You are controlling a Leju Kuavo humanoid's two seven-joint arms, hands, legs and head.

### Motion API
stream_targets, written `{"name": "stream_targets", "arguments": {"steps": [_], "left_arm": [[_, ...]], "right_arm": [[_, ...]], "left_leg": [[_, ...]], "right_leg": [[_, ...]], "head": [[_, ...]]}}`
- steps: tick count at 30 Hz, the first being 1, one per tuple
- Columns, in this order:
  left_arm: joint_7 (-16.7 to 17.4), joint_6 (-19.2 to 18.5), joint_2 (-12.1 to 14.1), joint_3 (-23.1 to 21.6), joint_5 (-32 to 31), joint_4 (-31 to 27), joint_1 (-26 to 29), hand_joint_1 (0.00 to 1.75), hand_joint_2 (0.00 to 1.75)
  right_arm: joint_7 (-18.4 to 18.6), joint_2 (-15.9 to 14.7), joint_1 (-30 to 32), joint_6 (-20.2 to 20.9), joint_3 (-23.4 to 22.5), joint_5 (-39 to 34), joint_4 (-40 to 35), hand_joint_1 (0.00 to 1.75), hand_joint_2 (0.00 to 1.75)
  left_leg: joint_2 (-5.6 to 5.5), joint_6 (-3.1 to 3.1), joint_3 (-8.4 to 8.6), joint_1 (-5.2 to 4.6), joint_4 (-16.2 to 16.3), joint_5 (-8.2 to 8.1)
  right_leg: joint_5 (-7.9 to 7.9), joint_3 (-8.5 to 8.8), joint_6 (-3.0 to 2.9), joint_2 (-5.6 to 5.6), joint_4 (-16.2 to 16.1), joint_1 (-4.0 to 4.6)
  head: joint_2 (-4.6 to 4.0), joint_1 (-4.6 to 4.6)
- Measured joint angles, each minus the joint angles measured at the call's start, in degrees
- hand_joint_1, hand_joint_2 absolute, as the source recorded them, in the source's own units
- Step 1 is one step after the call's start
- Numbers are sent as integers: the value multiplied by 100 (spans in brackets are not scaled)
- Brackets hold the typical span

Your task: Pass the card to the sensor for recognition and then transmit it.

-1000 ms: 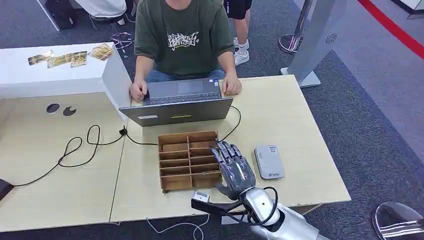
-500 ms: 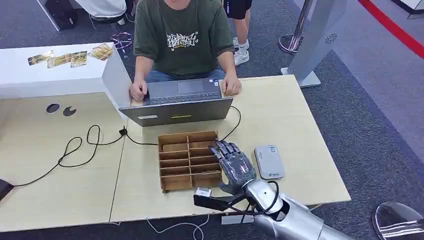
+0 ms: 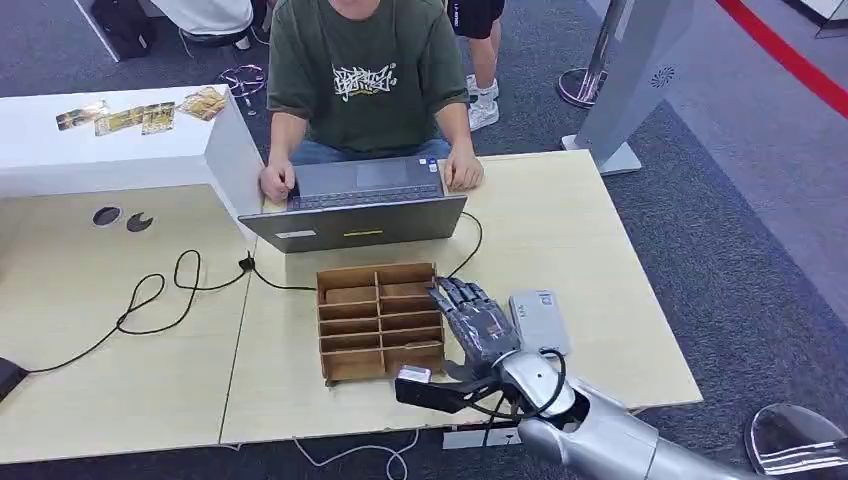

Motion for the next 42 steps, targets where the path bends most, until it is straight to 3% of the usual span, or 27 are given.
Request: {"name": "stream_targets", "arguments": {"steps": [15, 20, 32, 36, 42], "left_arm": [[41, 9, 37, 2, 40, 0, 7, 0, 0], [74, 7, 50, 2, 31, 0, 5, 0, 0], [55, 4, 50, 4, 7, 0, 0, 0, 0], [33, 24, 50, 7, 22, 0, 3, 0, 0], [2, 26, 48, 7, 24, 0, -1, 0, 0]], "right_arm": [[320, -398, 770, -57, -265, -112, -394, 0, 175], [387, -405, 992, -109, -416, -129, -483, 0, 175], [256, 184, 1031, -792, -625, -116, -374, 0, 175], [151, 494, 1270, -1614, -833, 157, -411, 0, 175], [138, 717, 1409, -1690, -942, 231, -446, 0, 175]], "left_leg": [[0, 2, -1, 0, 0, -2], [1, 3, -3, 0, 0, -3], [1, -1, -1, 3, -1, 0], [0, -1, -3, 3, -1, -1], [1, 0, -3, 3, -1, -2]], "right_leg": [[0, -1, 0, 0, 0, 0], [0, -1, 0, 0, 0, 0], [-1, -1, 0, 1, 2, 1], [-2, -2, 1, 3, 2, 3], [-3, -2, 1, 3, 1, 2]], "head": [[0, 0], [0, 0], [0, 0], [0, 0], [0, 0]]}}
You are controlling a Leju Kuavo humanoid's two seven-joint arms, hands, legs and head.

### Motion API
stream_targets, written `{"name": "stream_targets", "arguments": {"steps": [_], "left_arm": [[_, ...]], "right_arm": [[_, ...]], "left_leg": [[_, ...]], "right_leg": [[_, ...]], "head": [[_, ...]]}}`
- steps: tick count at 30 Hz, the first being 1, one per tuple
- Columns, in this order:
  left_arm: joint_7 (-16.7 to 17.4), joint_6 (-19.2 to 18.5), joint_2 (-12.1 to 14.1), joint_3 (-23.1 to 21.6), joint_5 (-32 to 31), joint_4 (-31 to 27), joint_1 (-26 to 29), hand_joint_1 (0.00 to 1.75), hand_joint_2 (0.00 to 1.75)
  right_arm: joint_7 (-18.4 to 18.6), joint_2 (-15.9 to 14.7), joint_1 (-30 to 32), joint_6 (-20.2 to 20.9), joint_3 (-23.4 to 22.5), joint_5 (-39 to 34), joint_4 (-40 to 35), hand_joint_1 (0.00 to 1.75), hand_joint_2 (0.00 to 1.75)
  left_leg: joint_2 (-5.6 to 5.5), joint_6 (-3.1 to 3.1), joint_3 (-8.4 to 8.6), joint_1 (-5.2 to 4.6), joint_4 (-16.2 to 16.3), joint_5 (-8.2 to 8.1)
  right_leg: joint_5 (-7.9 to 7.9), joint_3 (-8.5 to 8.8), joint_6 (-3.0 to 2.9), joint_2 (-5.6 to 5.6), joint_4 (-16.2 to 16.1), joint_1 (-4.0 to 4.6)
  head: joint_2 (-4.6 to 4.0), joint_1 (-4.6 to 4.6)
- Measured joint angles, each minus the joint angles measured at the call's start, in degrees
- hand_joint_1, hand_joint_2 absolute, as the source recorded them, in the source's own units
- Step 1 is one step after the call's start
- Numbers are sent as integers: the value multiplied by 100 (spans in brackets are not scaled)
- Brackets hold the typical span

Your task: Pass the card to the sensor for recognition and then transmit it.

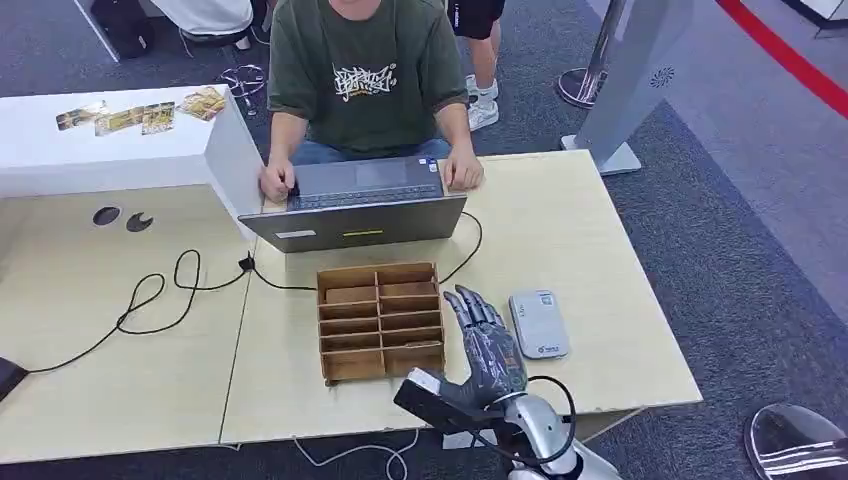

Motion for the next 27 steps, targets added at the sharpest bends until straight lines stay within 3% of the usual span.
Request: {"name": "stream_targets", "arguments": {"steps": [16, 27], "left_arm": [[-7, 0, 0, 2, -74, 0, -3, 0, 0], [11, -22, 0, 0, -267, 0, -18, 0, 0]], "right_arm": [[-219, 251, 198, -68, -142, 394, -61, 0, 175], [-518, 810, -162, -304, -48, 734, 939, 0, 175]], "left_leg": [[0, 0, 1, 1, 0, 0], [0, -2, 1, 1, 0, 2]], "right_leg": [[0, 0, 0, 0, 1, 0], [1, 1, -1, 1, 2, 0]], "head": [[0, 0], [0, 0]]}}
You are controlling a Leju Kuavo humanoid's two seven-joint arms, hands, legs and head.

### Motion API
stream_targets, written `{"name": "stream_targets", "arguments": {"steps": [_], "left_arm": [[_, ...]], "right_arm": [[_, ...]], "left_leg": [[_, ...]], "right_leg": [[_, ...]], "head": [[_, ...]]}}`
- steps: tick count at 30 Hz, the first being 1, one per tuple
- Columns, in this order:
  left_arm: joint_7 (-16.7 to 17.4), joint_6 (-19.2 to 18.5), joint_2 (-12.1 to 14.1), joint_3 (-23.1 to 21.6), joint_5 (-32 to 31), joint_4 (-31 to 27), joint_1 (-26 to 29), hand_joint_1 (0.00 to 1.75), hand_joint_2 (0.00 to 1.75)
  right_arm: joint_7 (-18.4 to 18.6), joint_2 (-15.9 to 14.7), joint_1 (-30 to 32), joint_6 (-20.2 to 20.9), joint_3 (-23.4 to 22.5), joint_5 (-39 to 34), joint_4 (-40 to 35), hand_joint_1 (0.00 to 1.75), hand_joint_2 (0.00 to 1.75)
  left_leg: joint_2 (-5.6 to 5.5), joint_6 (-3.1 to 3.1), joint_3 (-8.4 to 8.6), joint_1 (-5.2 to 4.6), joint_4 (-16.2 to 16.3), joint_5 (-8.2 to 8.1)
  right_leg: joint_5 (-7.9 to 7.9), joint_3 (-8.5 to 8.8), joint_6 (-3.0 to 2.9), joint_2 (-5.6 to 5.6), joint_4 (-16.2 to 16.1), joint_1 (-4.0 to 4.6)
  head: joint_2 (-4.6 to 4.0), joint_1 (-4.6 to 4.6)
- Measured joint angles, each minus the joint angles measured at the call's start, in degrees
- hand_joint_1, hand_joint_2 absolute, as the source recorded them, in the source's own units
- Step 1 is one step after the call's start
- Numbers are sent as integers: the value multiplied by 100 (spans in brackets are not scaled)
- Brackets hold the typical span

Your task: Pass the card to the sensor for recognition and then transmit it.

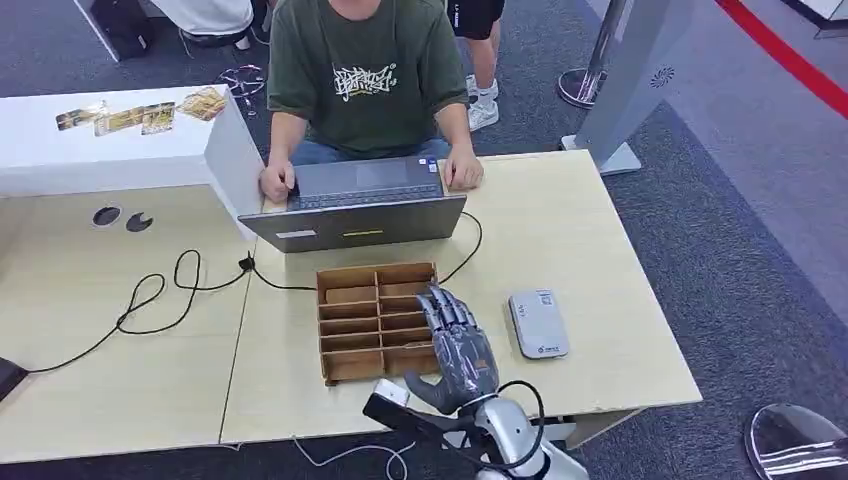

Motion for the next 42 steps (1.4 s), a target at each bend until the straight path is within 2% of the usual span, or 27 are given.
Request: {"name": "stream_targets", "arguments": {"steps": [13, 16, 22, 28, 42], "left_arm": [[48, 2, 0, 0, -41, 0, -9, 0, 0], [50, 2, 0, 0, -35, 0, -9, 0, 0], [50, 4, 2, 0, -24, 0, -8, 0, 0], [50, 9, 2, 0, -2, 0, -7, 0, 0], [50, 13, 9, 0, 50, 0, -8, 0, 0]], "right_arm": [[-63, 210, -155, -18, 109, -135, 571, 0, 175], [20, 210, -174, 52, 131, -46, 613, 0, 175], [236, 123, -215, 107, 214, 300, 610, 0, 175], [503, -50, -222, 105, 260, 1054, 484, 0, 175], [380, -242, -259, 269, 354, 1034, 320, 0, 175]], "left_leg": [[0, 0, -1, 0, 0, 0], [0, 0, 0, 0, 0, 0], [0, 0, 0, 0, 0, 0], [0, 0, -1, 0, 0, 0], [0, 0, 0, 0, 0, 0]], "right_leg": [[0, 0, 0, -1, -1, 0], [0, 0, 0, 0, 0, 0], [0, -1, 0, 0, -1, 0], [0, -1, 0, -1, -1, -1], [0, -1, 0, 0, -1, 0]], "head": [[0, 0], [-2, 0], [0, 0], [-2, 0], [-2, 0]]}}
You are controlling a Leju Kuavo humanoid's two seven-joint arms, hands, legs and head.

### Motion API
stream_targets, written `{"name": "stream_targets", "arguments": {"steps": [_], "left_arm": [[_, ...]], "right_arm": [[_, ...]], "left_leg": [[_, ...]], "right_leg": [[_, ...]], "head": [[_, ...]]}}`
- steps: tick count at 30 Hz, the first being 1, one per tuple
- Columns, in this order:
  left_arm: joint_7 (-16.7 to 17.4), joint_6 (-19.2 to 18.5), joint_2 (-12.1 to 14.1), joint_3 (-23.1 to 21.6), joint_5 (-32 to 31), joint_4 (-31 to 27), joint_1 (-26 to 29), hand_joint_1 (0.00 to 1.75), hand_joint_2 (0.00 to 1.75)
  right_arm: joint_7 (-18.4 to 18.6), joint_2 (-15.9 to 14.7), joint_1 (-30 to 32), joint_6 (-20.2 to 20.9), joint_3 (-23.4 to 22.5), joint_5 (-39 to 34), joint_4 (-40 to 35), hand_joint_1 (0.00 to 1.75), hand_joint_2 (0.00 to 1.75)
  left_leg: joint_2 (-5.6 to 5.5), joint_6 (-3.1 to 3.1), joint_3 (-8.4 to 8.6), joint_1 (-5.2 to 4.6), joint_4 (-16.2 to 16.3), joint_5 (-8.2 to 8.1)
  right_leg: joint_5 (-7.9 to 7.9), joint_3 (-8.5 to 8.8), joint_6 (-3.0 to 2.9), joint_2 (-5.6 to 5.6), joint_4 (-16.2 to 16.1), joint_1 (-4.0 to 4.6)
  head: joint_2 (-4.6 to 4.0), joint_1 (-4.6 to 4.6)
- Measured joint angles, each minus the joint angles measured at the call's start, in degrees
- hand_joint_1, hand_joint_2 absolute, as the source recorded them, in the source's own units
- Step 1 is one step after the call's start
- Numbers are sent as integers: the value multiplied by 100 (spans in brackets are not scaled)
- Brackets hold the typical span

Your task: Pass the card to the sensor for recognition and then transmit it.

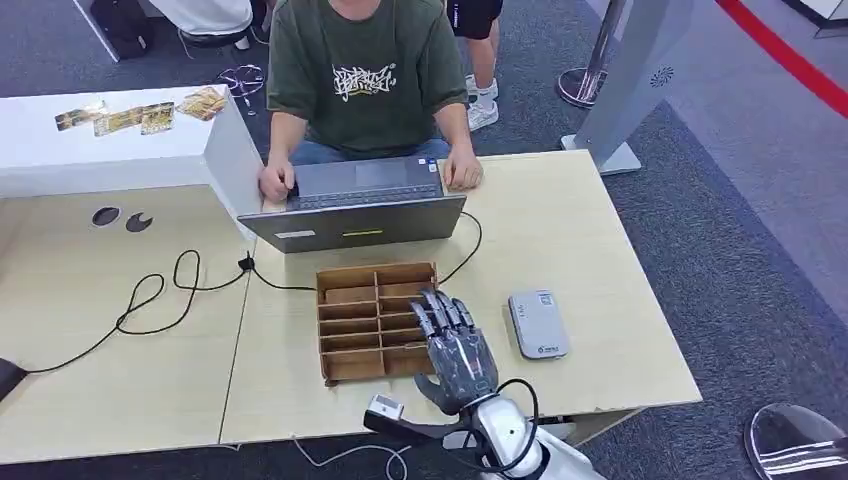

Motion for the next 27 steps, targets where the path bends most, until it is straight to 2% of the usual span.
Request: {"name": "stream_targets", "arguments": {"steps": [4, 12, 27], "left_arm": [[-2, -4, 0, 2, 22, 0, 0, 0, 0], [-7, -2, 4, 2, 61, 0, 2, 0, 0], [-11, -9, 22, 0, 107, 0, 3, 0, 0]], "right_arm": [[-42, -65, -119, 387, 37, -212, 9, 0, 175], [-166, -188, -238, 572, 50, -673, -31, 0, 175], [-151, -348, -324, 695, 170, -940, -171, 0, 175]], "left_leg": [[0, 0, 0, -1, 0, 0], [0, 0, 0, -1, 0, 0], [0, 0, 0, -1, 0, 0]], "right_leg": [[0, 0, 0, 0, 0, 0], [0, 0, 0, 0, 0, 0], [0, 0, 0, 0, 0, 0]], "head": [[2, 0], [0, 0], [2, 0]]}}
